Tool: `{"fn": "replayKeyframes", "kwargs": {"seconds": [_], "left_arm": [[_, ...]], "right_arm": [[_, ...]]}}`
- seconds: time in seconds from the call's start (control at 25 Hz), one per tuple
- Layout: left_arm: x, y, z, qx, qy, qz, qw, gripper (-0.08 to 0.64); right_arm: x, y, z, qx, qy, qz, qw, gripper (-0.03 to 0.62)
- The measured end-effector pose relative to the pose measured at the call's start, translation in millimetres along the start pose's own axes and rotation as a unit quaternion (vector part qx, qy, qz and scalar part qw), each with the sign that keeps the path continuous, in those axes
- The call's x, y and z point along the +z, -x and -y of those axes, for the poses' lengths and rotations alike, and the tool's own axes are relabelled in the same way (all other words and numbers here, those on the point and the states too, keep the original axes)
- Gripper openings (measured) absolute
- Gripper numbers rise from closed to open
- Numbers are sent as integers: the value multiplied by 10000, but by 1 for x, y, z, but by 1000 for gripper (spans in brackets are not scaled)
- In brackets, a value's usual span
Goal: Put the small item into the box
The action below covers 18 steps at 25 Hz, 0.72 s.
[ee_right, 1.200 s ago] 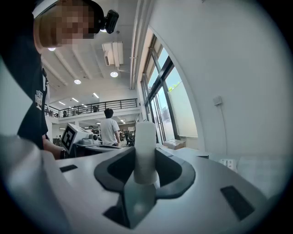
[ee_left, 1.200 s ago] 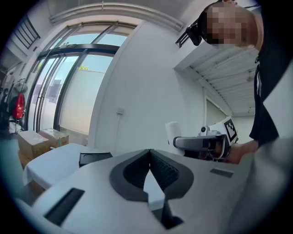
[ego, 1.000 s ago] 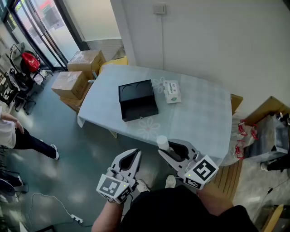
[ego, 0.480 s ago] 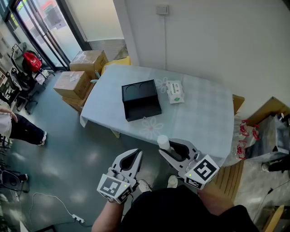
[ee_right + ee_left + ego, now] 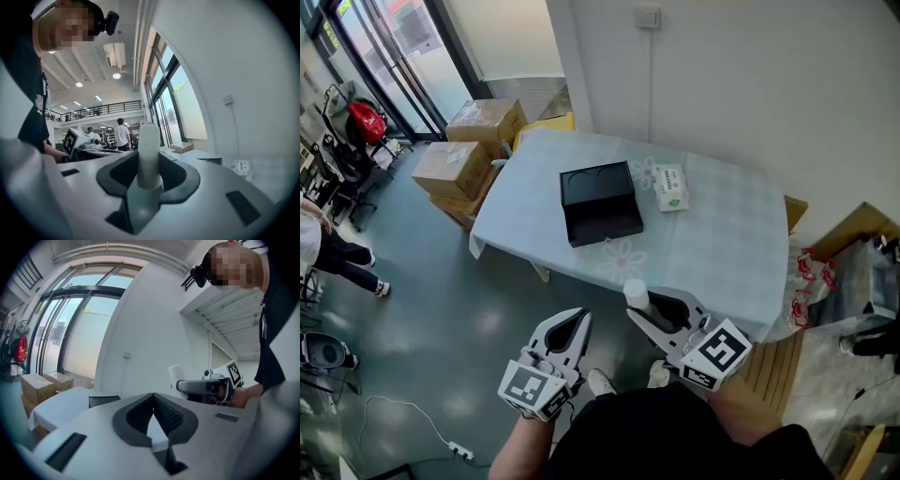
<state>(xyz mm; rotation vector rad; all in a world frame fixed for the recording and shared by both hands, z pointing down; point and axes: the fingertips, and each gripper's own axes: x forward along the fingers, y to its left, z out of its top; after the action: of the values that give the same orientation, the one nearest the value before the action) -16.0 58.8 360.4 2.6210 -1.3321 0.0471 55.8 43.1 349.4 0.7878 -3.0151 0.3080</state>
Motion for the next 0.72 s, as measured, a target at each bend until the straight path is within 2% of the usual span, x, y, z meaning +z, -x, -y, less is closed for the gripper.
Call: {"fn": "replayKeyframes", "kwargs": {"seconds": [0.72], "left_arm": [[2, 44, -58, -81, -22, 19, 10000, 8]], "right_arm": [[-5, -63, -39, -32, -47, -37, 10000, 138]]}}
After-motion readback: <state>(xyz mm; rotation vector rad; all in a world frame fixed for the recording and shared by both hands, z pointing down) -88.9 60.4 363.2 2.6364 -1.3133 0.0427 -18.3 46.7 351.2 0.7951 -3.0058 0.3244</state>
